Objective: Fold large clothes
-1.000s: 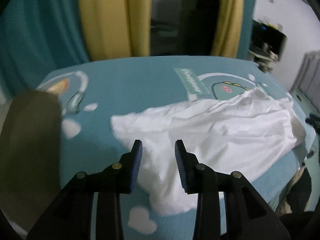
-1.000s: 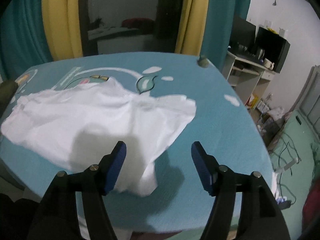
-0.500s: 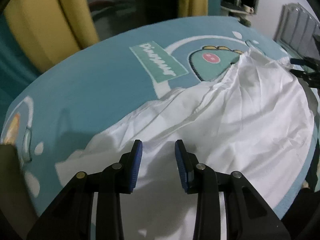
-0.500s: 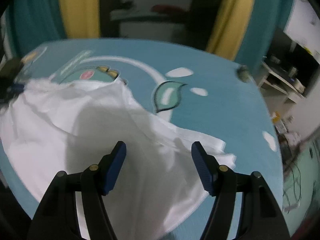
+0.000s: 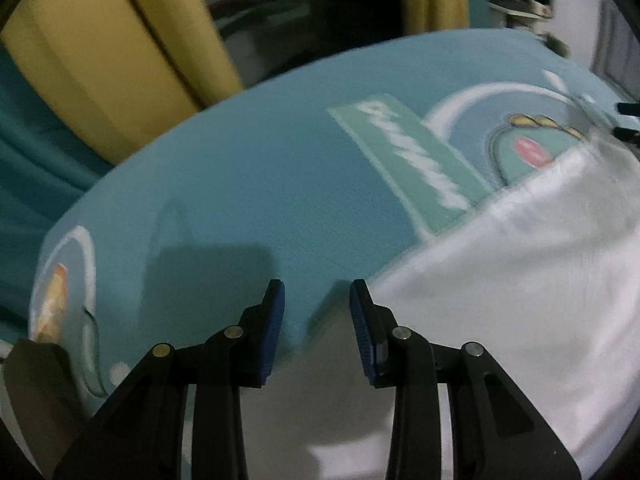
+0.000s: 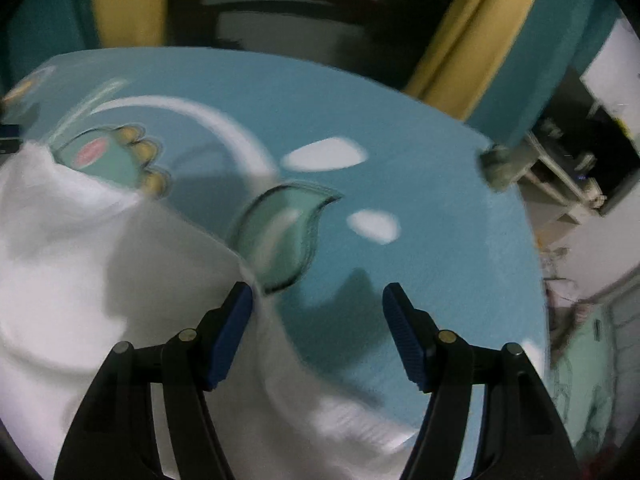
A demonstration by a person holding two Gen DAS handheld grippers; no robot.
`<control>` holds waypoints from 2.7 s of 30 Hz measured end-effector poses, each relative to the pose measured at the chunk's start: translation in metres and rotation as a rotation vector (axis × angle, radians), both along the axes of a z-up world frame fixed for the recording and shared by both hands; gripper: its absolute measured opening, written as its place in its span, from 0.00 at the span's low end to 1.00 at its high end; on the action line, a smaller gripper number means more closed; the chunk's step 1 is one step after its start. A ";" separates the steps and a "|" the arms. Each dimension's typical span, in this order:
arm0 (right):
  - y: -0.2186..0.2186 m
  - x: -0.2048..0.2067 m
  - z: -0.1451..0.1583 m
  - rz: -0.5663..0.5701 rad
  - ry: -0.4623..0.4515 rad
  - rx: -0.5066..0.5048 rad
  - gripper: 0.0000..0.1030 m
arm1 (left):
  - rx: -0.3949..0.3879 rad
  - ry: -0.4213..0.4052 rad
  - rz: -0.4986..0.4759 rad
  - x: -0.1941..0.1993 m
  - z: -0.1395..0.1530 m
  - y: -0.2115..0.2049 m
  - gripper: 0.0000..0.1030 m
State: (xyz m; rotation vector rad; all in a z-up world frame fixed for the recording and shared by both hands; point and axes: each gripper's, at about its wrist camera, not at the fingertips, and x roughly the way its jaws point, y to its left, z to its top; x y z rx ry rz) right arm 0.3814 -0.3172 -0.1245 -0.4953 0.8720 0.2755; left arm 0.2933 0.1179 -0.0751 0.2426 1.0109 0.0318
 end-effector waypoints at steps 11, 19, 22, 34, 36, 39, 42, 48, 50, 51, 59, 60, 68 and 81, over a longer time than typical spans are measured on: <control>0.048 -0.028 0.009 0.173 0.032 0.027 0.66 | -0.104 -0.043 0.007 -0.024 0.024 0.018 0.35; 0.040 -0.021 0.002 0.001 -0.089 -0.150 0.66 | -0.121 -0.033 0.238 -0.078 0.001 0.079 0.48; 0.026 -0.032 0.024 -0.035 -0.126 -0.102 0.66 | -0.147 -0.071 0.318 -0.095 0.005 0.102 0.48; -0.044 -0.092 0.018 -0.186 0.025 0.267 0.66 | -0.350 -0.066 0.206 -0.133 0.001 0.065 0.49; -0.045 -0.100 0.007 -0.213 0.037 0.244 0.66 | -0.311 -0.042 0.211 -0.138 -0.008 0.055 0.49; -0.051 -0.114 -0.003 -0.256 0.045 0.220 0.66 | -0.219 -0.092 0.216 -0.152 -0.012 0.041 0.54; -0.060 -0.123 -0.006 -0.288 0.016 0.234 0.68 | -0.251 -0.092 0.272 -0.161 -0.012 0.046 0.56; -0.071 -0.134 -0.004 -0.369 -0.042 0.154 0.71 | -0.173 -0.096 0.341 -0.170 -0.007 0.047 0.56; -0.072 -0.141 0.001 -0.376 -0.060 0.158 0.71 | -0.171 -0.133 0.293 -0.175 0.006 0.033 0.56; -0.070 -0.148 0.007 -0.363 -0.073 0.173 0.71 | -0.178 -0.155 0.264 -0.178 0.012 0.026 0.56; -0.033 -0.182 0.004 -0.180 -0.110 0.094 0.71 | -0.255 -0.124 0.214 -0.184 -0.002 -0.013 0.56; -0.033 -0.183 -0.002 -0.184 -0.101 0.084 0.71 | -0.256 -0.112 0.216 -0.184 -0.007 -0.015 0.56; -0.053 -0.188 -0.010 -0.284 -0.065 0.162 0.78 | -0.254 -0.165 0.233 -0.208 -0.015 -0.014 0.56; -0.037 -0.216 0.021 -0.290 -0.098 0.220 0.88 | -0.288 -0.308 0.224 -0.220 0.027 -0.040 0.56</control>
